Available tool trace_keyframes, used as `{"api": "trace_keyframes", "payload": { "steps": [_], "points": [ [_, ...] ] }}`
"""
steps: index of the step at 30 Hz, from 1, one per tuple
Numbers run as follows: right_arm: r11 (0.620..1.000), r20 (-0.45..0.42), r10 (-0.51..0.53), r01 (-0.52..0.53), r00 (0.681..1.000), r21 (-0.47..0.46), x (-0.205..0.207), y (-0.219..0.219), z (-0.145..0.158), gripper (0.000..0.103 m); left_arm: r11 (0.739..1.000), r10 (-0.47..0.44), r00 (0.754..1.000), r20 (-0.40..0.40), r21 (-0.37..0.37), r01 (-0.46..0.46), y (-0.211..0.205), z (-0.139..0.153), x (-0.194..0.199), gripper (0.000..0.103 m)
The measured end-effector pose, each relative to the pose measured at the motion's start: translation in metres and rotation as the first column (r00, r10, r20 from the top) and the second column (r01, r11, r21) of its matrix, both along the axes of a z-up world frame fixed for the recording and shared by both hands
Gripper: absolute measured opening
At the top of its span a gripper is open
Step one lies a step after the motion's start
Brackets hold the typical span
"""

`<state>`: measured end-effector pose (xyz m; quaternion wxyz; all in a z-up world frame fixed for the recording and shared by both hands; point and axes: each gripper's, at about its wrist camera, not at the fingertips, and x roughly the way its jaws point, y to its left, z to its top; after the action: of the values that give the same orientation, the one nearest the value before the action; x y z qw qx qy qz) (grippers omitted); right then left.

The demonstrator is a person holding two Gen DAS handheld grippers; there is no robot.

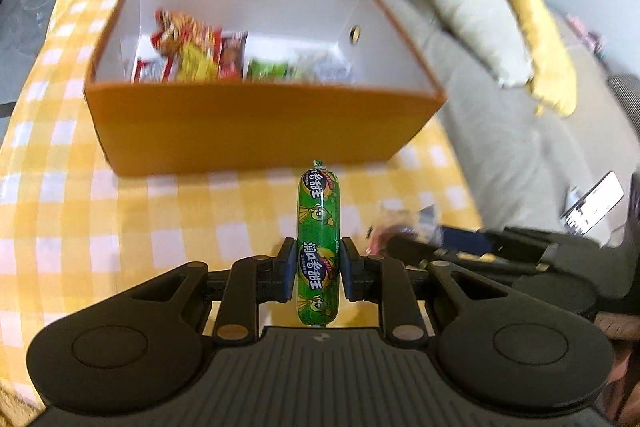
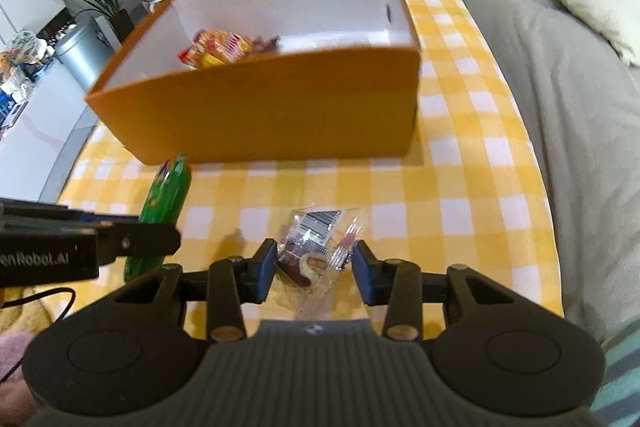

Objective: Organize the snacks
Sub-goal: 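Carry both held snacks up and lower them into the orange box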

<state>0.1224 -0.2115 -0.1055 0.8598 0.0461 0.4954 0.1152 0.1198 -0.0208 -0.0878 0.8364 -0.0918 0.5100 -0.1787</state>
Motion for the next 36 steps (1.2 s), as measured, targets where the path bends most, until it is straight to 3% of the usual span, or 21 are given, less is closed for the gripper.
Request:
{"api": "trace_keyframes", "payload": {
  "steps": [10, 19, 25, 36],
  "points": [
    [0.998, 0.156, 0.06, -0.055, 0.986, -0.034, 0.017, 0.015, 0.064, 0.038, 0.998, 0.044, 0.994, 0.102, -0.046, -0.039, 0.017, 0.044, 0.022, 0.024],
    [0.995, 0.254, 0.093, -0.084, 0.963, -0.046, 0.071, 0.021, 0.102, 0.038, 0.998, 0.053, 0.985, 0.163, -0.037, -0.048, 0.018, 0.072, 0.069, 0.024],
    [0.994, 0.238, 0.105, -0.098, 0.966, -0.038, 0.117, 0.022, 0.097, 0.038, 0.999, 0.033, 0.992, 0.119, -0.037, -0.028, 0.009, 0.063, 0.114, 0.024],
    [0.981, 0.119, 0.187, -0.18, 0.975, -0.069, 0.203, 0.022, 0.049, 0.038, 1.0, 0.016, 1.0, -0.01, 0.014, -0.016, -0.002, 0.019, 0.194, 0.024]
  ]
}}
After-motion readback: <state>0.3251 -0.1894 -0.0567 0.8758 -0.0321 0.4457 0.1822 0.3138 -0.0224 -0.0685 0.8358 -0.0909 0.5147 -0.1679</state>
